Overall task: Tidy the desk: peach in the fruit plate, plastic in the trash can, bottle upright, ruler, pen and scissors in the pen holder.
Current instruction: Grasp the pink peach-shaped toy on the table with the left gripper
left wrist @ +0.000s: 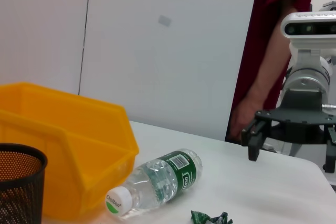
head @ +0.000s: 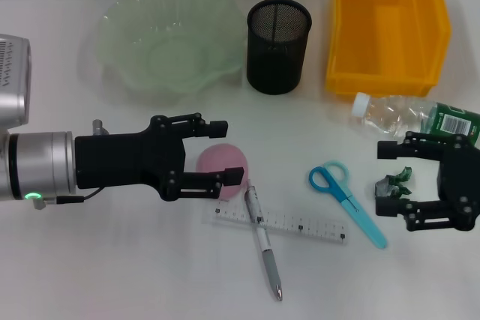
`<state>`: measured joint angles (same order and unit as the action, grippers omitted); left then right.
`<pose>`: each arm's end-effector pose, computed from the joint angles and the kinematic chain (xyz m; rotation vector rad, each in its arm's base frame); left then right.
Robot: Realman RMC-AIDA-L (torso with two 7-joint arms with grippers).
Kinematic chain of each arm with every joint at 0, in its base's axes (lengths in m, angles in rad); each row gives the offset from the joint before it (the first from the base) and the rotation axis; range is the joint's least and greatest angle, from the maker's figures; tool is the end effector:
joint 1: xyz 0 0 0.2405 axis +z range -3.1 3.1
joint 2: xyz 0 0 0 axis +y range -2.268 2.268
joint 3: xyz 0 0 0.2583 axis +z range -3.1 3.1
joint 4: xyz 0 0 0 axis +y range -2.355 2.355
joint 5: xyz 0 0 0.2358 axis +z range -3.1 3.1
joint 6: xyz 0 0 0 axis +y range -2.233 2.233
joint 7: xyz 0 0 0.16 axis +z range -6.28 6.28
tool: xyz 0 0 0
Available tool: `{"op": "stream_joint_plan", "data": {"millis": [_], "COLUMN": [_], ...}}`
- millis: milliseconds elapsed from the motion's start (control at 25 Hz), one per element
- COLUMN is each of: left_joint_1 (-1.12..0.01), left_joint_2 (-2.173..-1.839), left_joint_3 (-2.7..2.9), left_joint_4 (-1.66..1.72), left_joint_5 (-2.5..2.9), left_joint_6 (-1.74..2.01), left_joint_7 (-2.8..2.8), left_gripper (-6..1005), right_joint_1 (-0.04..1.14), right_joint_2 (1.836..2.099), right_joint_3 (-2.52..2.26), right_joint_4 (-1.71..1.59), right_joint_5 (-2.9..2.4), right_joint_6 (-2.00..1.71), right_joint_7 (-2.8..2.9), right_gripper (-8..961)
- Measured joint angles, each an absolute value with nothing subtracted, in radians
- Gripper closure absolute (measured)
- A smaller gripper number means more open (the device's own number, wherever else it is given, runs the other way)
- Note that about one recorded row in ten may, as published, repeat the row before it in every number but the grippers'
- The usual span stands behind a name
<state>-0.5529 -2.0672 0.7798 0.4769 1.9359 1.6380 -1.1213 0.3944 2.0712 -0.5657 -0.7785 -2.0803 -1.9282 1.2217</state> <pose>-0.2600 0.3286 -0.0495 -2.8846 -0.3706 -0.8306 0.2935 0.2849 0.0240 -2.8561 0.4040 0.8169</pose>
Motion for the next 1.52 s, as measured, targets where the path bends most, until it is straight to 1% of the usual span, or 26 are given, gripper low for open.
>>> {"op": "stream_joint_plan", "data": {"millis": [480,680,1360,1520], "left_joint_1": [-0.54,-0.536,-0.603,-0.608], "left_joint_2": [-2.067,-2.072,-2.08,-2.078], "left_joint_3": [0.763,0.753,0.872,0.891], "left_joint_4": [0.475,0.444,0.344,0.35], "left_joint_5": [1.93,1.926,1.931,1.93], "left_joint_6": [1.62,1.522,1.246,1.238], "left_joint_7": [-1.077,-1.039,-1.042,-1.065], "left_gripper": [205,207,212,253], "right_joint_1": [0.385,0.366,0.351,0.35], "right_joint_2": [2.078,2.079,2.079,2.079], "right_joint_3": [-0.565,-0.563,-0.563,-0.563], "right_joint_4": [-0.775,-0.775,-0.754,-0.756], "right_joint_5": [-2.069,-2.054,-2.052,-2.052], "right_joint_6": [-1.914,-1.895,-1.857,-1.857], "right_joint_7": [1.22,1.219,1.218,1.221], "right_gripper": [127,127,126,127]}}
